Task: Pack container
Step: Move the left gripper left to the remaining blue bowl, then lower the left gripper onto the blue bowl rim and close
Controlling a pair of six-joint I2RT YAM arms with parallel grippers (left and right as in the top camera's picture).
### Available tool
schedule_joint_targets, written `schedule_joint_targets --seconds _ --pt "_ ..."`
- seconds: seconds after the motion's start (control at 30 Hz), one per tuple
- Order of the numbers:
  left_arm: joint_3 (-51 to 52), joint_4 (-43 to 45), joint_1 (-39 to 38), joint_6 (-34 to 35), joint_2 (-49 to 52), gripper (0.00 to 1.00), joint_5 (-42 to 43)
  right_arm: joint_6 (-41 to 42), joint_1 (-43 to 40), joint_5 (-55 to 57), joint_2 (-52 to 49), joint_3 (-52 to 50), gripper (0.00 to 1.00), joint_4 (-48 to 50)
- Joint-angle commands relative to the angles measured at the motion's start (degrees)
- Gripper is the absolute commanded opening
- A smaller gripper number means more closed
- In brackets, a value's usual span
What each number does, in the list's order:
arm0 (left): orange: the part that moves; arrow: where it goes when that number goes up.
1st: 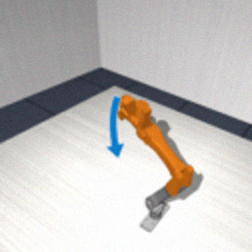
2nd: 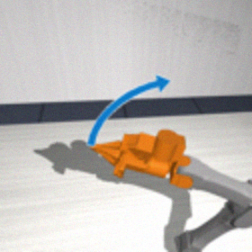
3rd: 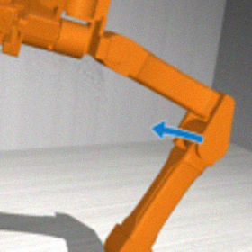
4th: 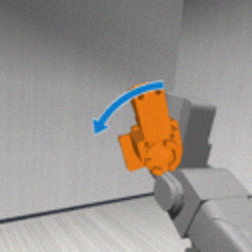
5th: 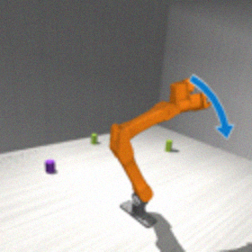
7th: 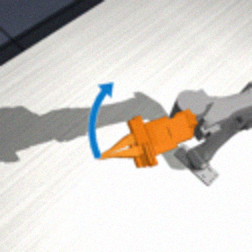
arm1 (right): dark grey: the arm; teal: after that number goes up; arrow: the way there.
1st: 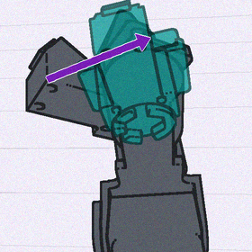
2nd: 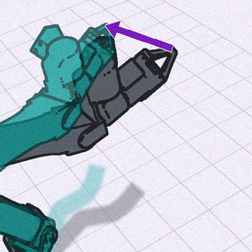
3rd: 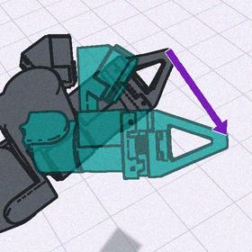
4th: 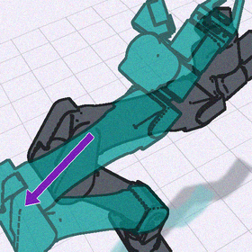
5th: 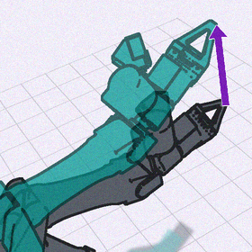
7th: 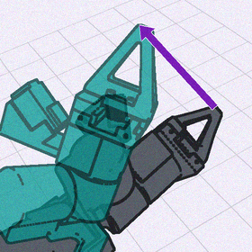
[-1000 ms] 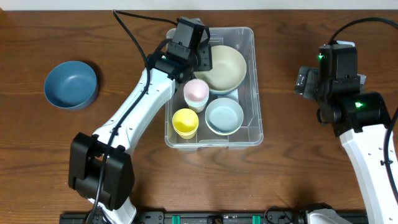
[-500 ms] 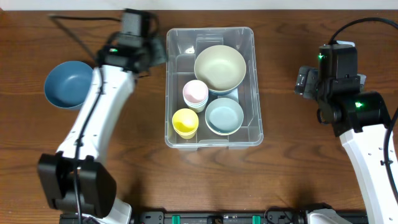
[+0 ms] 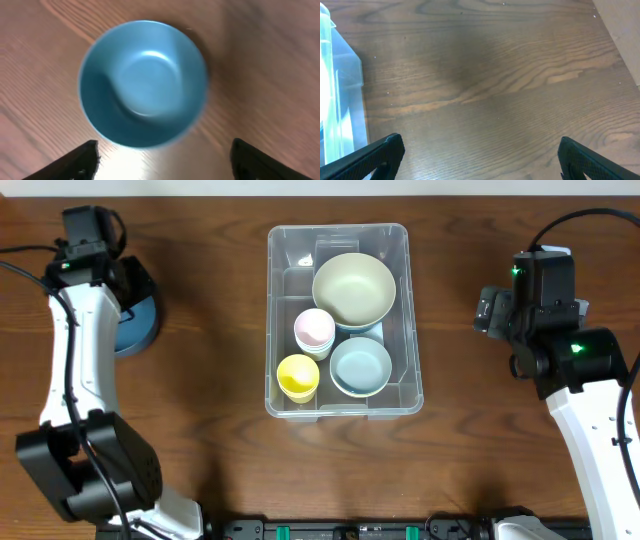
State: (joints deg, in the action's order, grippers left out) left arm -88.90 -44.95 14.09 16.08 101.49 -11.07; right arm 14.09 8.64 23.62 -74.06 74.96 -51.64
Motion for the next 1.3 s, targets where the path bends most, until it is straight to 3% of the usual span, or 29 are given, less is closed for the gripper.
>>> schedule_joint_targets --seconds 0.0,0.2,0.57,0.73,0.9,0.93,0.97,1.27 --pt "0.5 1.8 0.5 -10.6 3.8 0.96 2.6 0.5 -0.4 0.6 0.5 0.9 0.99 -0.1" --pt "0.5 4.8 0.0 -21.4 9.3 0.98 9.8 0.5 -0.4 0.5 0.5 0.9 0.99 -0.1" --pt "0.5 5.2 0.2 -22.0 19.7 0.96 7.7 0.5 -0.4 0.6 0.5 0.9 0.99 -0.1" --pt "0.0 5.2 0.2 -22.0 18.8 0.71 2.6 0.5 -0.4 0.6 0.5 0.9 0.99 -0.1" --pt "-0.1 5.7 0.2 -21.8 16.3 0.26 2.6 0.5 -0.4 0.6 0.5 0.9 0.99 -0.1" --pt "-0.1 5.9 0.2 -21.8 16.1 0.11 2.6 0.5 -0.4 0.5 0.5 0.9 0.99 -0.1" --pt "-0.1 5.9 0.2 -21.8 16.0 0.06 2.5 0.5 -0.4 0.5 0.5 0.9 0.99 -0.1" --pt "-0.1 6.1 0.1 -21.8 15.1 0.06 2.6 0.5 -0.4 0.6 0.5 0.9 0.99 -0.1"
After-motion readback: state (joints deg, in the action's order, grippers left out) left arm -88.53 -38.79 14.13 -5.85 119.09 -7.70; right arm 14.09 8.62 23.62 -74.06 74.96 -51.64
